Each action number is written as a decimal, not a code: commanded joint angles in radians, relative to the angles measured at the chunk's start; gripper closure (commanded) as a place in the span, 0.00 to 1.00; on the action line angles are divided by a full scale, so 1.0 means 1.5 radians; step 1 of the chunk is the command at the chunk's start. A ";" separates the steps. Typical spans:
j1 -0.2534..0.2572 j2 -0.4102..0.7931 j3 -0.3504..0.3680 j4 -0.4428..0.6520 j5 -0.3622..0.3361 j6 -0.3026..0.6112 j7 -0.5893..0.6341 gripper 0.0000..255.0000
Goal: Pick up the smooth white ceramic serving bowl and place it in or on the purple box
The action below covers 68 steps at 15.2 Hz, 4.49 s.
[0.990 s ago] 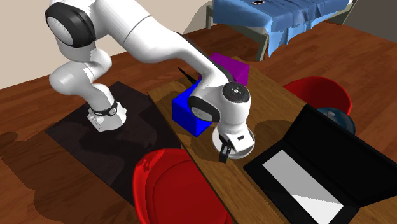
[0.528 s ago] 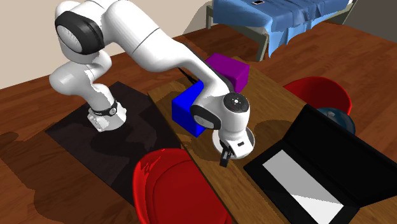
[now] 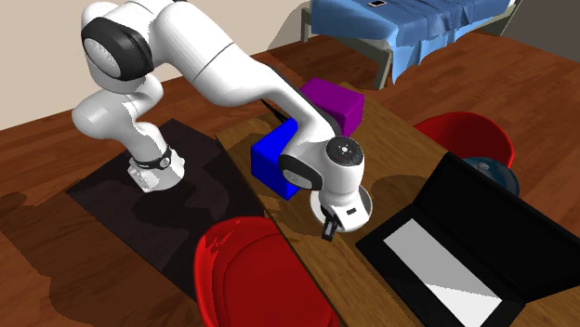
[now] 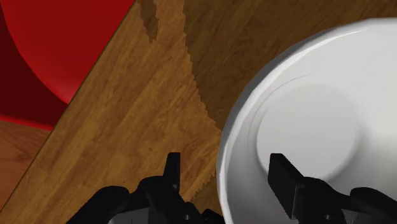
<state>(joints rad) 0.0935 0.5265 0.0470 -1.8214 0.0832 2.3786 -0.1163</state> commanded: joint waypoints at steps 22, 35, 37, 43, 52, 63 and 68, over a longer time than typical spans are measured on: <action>-0.001 -0.069 -0.001 0.020 -0.002 -0.089 0.007 1.00; -0.001 -0.120 -0.001 0.066 -0.005 -0.186 0.015 1.00; -0.001 -0.126 -0.001 0.076 -0.005 -0.201 0.016 1.00; -0.002 -0.142 -0.001 0.108 -0.006 -0.249 0.019 1.00; 0.006 -0.167 0.003 0.144 -0.008 -0.309 0.037 1.00; 0.096 -0.263 0.062 0.031 -0.018 -0.282 0.188 1.00; 0.137 -0.283 0.094 0.013 -0.022 -0.279 0.263 1.00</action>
<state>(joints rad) 0.2879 0.1144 0.1783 -1.7920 0.0495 1.9608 0.2546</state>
